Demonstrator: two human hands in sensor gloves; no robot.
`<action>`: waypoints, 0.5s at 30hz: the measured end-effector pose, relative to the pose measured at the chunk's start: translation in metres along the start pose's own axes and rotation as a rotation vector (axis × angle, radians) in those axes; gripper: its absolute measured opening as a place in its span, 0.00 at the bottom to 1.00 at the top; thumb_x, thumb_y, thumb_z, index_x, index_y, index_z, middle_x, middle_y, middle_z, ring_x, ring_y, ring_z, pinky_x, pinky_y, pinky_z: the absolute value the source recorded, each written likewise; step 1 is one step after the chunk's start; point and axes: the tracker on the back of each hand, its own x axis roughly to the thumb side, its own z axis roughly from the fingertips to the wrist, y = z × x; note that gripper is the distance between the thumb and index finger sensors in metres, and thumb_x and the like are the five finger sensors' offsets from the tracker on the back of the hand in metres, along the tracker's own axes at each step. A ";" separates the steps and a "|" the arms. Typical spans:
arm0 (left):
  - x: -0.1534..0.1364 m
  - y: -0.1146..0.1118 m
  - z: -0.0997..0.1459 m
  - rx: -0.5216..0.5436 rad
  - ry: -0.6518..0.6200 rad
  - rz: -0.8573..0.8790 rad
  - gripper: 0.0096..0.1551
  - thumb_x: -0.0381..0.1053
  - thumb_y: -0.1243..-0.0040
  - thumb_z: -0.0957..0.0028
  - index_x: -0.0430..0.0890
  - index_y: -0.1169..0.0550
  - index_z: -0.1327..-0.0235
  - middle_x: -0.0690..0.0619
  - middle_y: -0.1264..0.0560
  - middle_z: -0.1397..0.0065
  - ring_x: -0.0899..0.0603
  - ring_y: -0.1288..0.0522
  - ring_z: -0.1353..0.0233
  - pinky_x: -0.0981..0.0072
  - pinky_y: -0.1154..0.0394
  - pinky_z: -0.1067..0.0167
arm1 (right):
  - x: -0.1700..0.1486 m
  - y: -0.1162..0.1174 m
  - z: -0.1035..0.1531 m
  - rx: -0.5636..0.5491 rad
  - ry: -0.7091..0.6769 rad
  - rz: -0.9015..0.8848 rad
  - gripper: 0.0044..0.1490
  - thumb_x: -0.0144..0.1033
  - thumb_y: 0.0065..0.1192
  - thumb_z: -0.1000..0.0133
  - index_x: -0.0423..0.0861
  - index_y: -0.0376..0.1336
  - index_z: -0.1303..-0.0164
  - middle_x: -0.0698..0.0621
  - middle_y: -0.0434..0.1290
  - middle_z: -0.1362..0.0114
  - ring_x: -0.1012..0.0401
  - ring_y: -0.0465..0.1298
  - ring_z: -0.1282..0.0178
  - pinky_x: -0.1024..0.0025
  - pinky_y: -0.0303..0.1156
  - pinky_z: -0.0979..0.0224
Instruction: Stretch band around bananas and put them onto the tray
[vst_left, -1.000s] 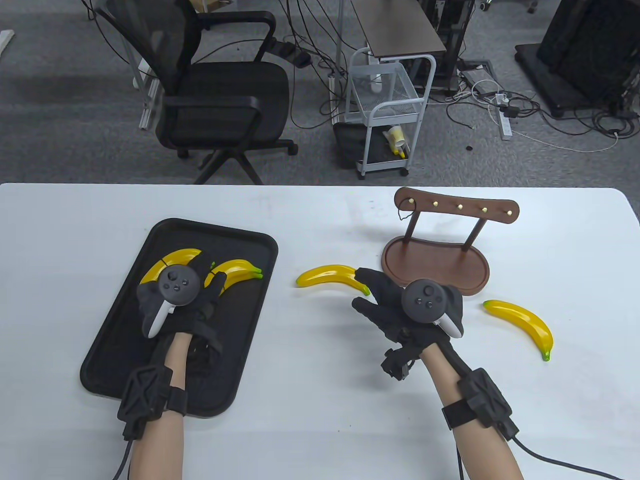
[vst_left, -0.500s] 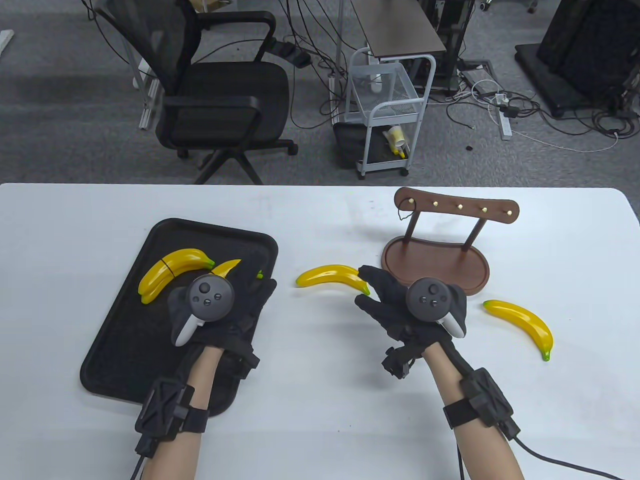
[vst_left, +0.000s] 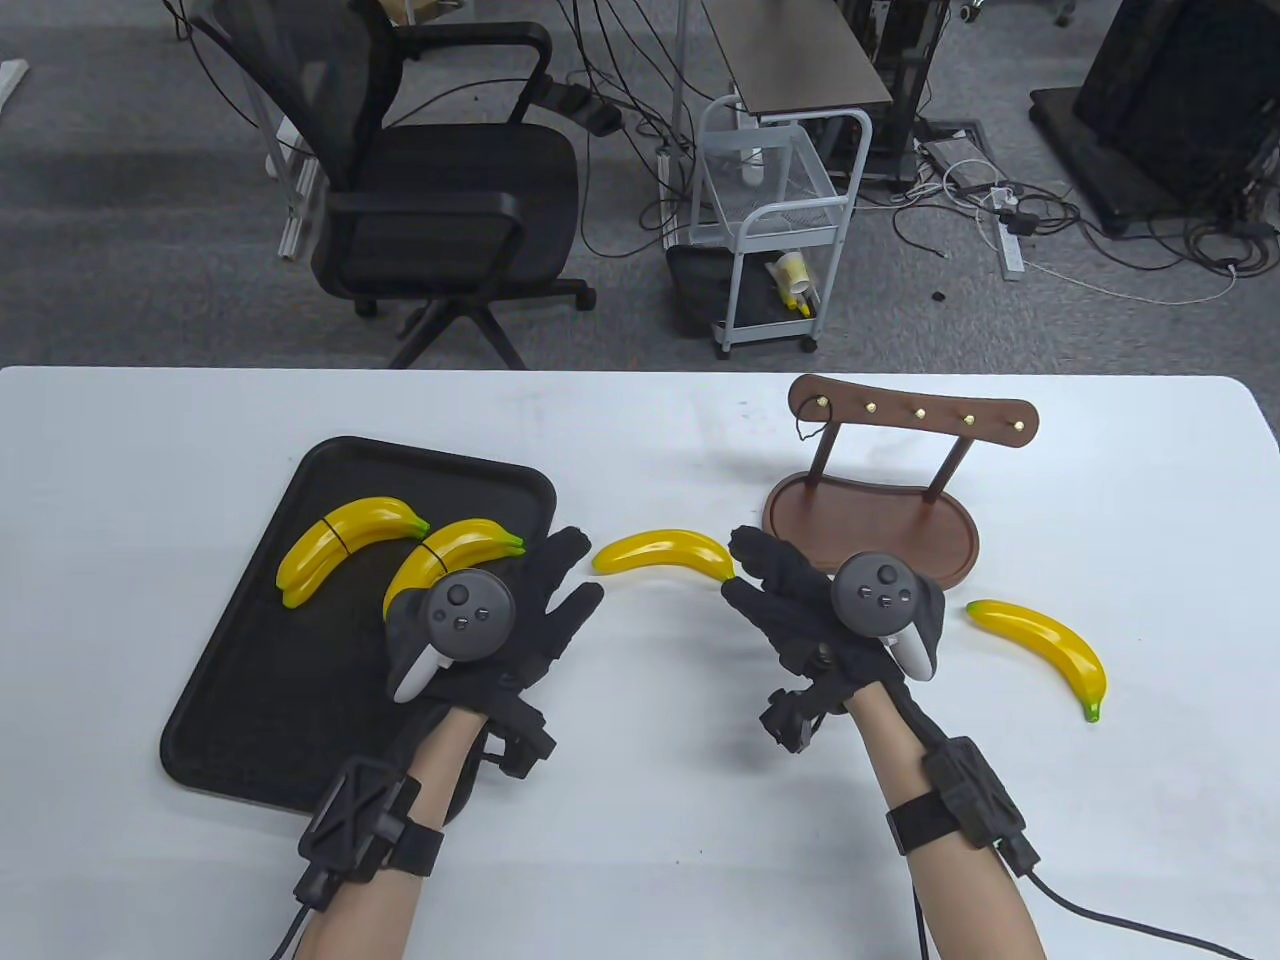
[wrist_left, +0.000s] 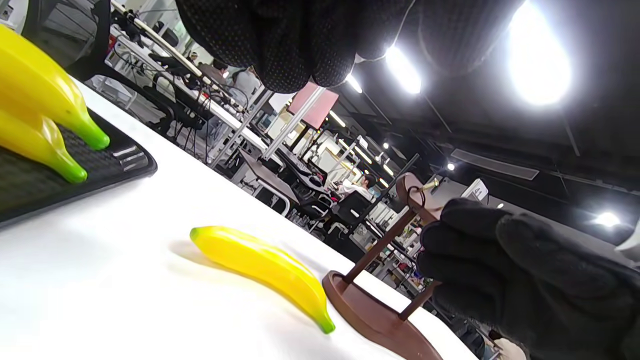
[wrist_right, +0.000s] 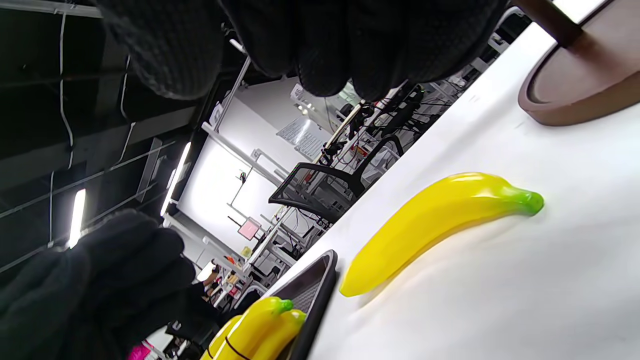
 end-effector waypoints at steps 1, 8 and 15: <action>0.000 -0.002 0.000 0.001 -0.005 -0.003 0.35 0.61 0.48 0.34 0.52 0.40 0.17 0.51 0.38 0.12 0.38 0.33 0.16 0.45 0.37 0.20 | -0.001 -0.001 0.000 -0.009 0.008 -0.013 0.41 0.48 0.60 0.39 0.41 0.54 0.19 0.38 0.62 0.19 0.39 0.67 0.24 0.42 0.67 0.29; -0.001 -0.003 0.001 0.005 -0.025 0.045 0.34 0.62 0.48 0.34 0.53 0.40 0.18 0.52 0.37 0.13 0.39 0.32 0.16 0.45 0.37 0.20 | -0.016 -0.011 -0.004 -0.082 0.095 -0.086 0.41 0.48 0.61 0.39 0.41 0.55 0.20 0.39 0.65 0.20 0.40 0.69 0.26 0.44 0.69 0.31; -0.008 -0.005 0.002 -0.002 0.002 0.078 0.34 0.61 0.48 0.34 0.53 0.40 0.18 0.51 0.37 0.13 0.39 0.33 0.16 0.46 0.38 0.20 | -0.027 -0.033 -0.016 -0.188 0.192 -0.114 0.41 0.48 0.62 0.40 0.40 0.56 0.20 0.38 0.66 0.21 0.40 0.71 0.27 0.45 0.70 0.32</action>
